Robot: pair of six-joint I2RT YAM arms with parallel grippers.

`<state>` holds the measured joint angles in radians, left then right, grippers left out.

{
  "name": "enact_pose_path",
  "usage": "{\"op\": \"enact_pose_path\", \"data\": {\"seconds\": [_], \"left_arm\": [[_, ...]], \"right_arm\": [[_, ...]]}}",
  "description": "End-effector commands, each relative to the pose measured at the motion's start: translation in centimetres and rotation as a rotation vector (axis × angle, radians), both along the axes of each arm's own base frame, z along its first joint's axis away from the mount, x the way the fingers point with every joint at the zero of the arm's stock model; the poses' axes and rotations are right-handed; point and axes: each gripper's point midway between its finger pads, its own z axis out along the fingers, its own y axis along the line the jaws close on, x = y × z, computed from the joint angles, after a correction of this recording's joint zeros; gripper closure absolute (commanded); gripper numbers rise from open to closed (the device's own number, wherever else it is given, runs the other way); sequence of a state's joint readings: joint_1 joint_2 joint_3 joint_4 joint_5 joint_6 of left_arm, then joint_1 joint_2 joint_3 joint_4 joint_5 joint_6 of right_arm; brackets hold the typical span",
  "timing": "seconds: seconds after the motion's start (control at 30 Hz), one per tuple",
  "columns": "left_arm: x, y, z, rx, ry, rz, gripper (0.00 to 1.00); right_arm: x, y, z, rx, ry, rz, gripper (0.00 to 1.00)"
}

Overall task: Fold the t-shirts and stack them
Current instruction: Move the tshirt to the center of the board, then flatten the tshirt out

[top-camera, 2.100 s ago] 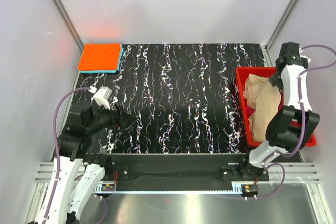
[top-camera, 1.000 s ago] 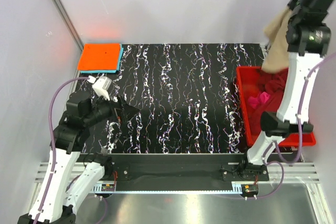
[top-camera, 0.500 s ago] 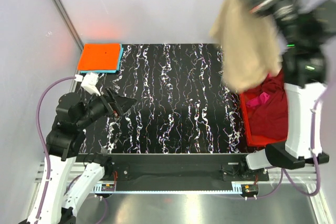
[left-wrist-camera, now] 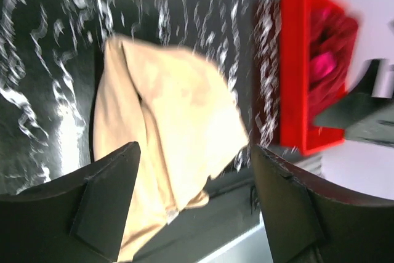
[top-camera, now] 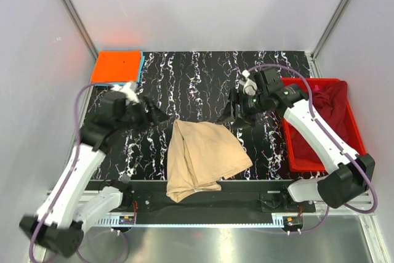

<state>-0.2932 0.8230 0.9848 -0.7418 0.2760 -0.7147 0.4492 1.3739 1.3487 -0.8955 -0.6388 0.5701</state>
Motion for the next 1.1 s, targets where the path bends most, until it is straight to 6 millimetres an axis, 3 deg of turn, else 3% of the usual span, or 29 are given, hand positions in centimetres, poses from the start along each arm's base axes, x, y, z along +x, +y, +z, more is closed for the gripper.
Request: {"op": "enact_pose_path", "data": {"seconds": [0.0,0.03,0.1,0.13,0.2,0.23,0.3,0.4,0.43,0.5,0.7,0.9,1.07], "left_arm": [[1.7,-3.6,-2.0,0.006,0.058,-0.108,0.22],[1.5,-5.2,-2.8,0.043,0.061,-0.185,0.21],[2.8,-6.6,-5.1,0.137,0.146,-0.225,0.2],[1.7,-7.2,-6.3,0.198,0.205,-0.28,0.21],[1.9,-8.5,-7.6,0.276,0.272,-0.326,0.29],[0.2,-9.6,-8.3,0.335,0.287,-0.406,0.3],[-1.1,-11.5,-9.3,0.371,0.292,-0.488,0.35],[-4.3,-14.8,-11.2,0.291,0.325,-0.61,0.39],[-5.9,-15.0,-12.8,0.263,0.385,-0.636,0.39],[-7.2,-15.0,-14.1,0.256,0.465,-0.682,0.41],[-9.1,-14.5,-16.5,0.274,0.542,-0.739,0.37],[-10.3,-14.7,-18.4,0.257,0.584,-0.77,0.22],[-10.8,-14.9,-19.9,0.237,0.579,-0.767,0.27]], "right_arm": [[-2.1,-2.9,-5.2,-0.18,0.095,-0.002,0.23],[-3.0,-3.4,-7.4,-0.211,0.155,-0.016,0.24],[-3.4,-3.4,-9.0,-0.206,0.18,-0.03,0.27],[-4.3,-3.8,-10.5,-0.224,0.224,-0.035,0.3],[-4.6,-4.8,-11.8,-0.28,0.24,-0.064,0.33],[-5.0,-5.3,-12.8,-0.307,0.256,-0.072,0.33],[-4.8,-6.3,-14.1,-0.355,0.261,-0.113,0.34],[-4.4,-7.6,-16.4,-0.37,0.322,-0.207,0.32],[-4.6,-8.2,-17.3,-0.373,0.356,-0.234,0.29],[-3.6,-9.4,-18.3,-0.365,0.4,-0.297,0.27],[-2.6,-10.0,-21.1,-0.416,0.448,-0.291,0.28],[-2.9,-11.3,-22.6,-0.5,0.46,-0.293,0.3],[-3.5,-12.4,-23.5,-0.563,0.462,-0.291,0.3]]}}
